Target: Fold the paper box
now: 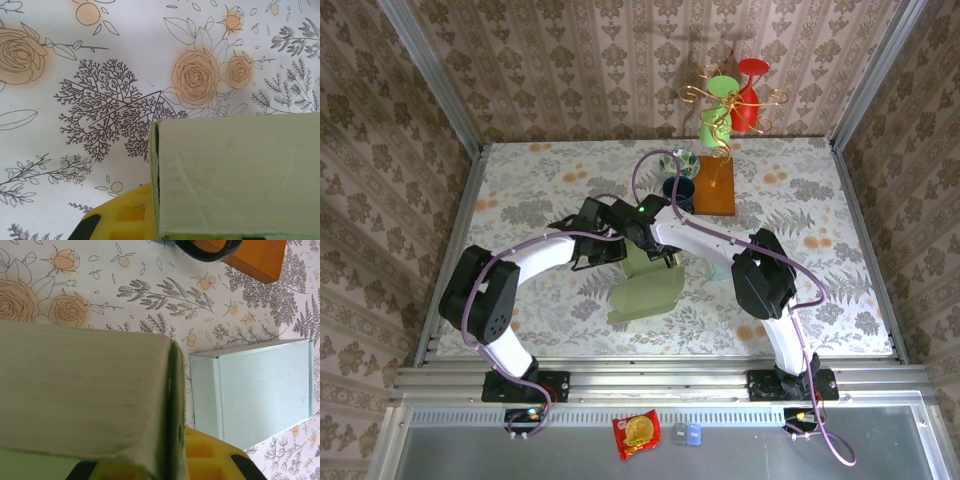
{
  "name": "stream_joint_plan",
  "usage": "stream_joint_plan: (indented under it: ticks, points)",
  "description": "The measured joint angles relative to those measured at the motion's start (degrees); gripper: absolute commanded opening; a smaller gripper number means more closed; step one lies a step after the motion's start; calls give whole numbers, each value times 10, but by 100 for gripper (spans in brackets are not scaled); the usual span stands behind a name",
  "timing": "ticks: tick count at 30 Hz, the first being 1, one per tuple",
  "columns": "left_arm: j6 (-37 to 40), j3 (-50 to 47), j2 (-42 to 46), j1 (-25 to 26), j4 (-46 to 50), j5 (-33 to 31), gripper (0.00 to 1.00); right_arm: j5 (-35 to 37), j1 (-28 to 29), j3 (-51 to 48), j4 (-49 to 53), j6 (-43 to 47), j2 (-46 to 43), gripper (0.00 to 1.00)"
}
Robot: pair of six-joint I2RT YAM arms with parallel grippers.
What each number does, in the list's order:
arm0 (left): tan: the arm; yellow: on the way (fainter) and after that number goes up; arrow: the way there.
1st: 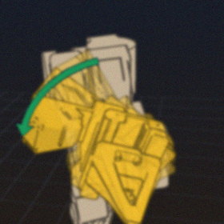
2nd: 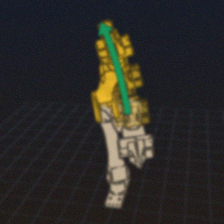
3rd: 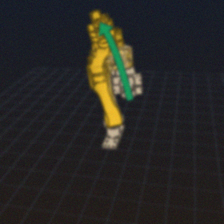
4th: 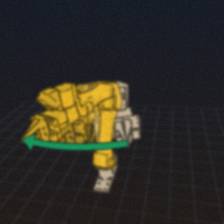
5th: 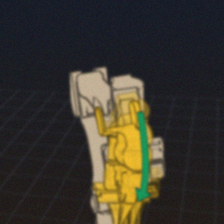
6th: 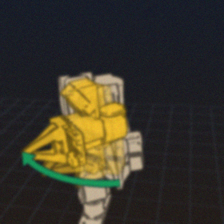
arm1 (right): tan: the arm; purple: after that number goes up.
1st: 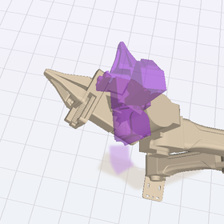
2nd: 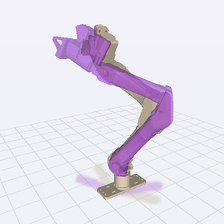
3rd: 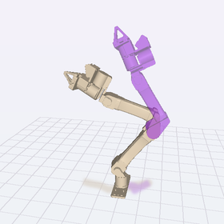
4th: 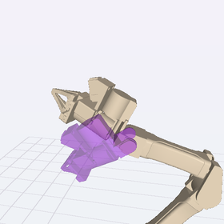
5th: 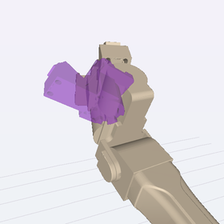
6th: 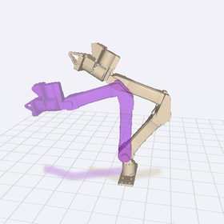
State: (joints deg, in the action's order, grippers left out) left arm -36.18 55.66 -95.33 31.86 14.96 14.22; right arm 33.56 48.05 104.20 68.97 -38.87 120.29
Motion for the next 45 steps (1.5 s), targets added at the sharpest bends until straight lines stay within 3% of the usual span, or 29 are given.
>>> stream_joint_plan:
  ticks: [7, 9, 18, 26, 34, 40, 45]
  points:
    - [2, 8, 2, 0, 32, -21, 58, -22, -4, 1, 0, -14, 2, 0]
    - [-3, 13, 14, 0, 42, -21, 60, -33, -7, 1, 0, -22, 2, 0]
    - [-8, 35, 83, -7, 97, -14, 59, -90, -23, -23, -22, -68, -7, 0]
    - [-9, 39, 179, -28, 124, -26, 57, -178, -71, -128, -64, -146, -39, 0]
    - [16, 15, 250, -90, 165, -24, 43, -316, -124, -278, -161, -316, -134, 0]
    - [18, -64, 312, -129, 197, -12, 33, -381, -125, -327, -222, -447, -159, 0]
    - [5, -116, 323, -130, 180, 32, 31, -419, -122, -374, -275, -533, -163, 0]
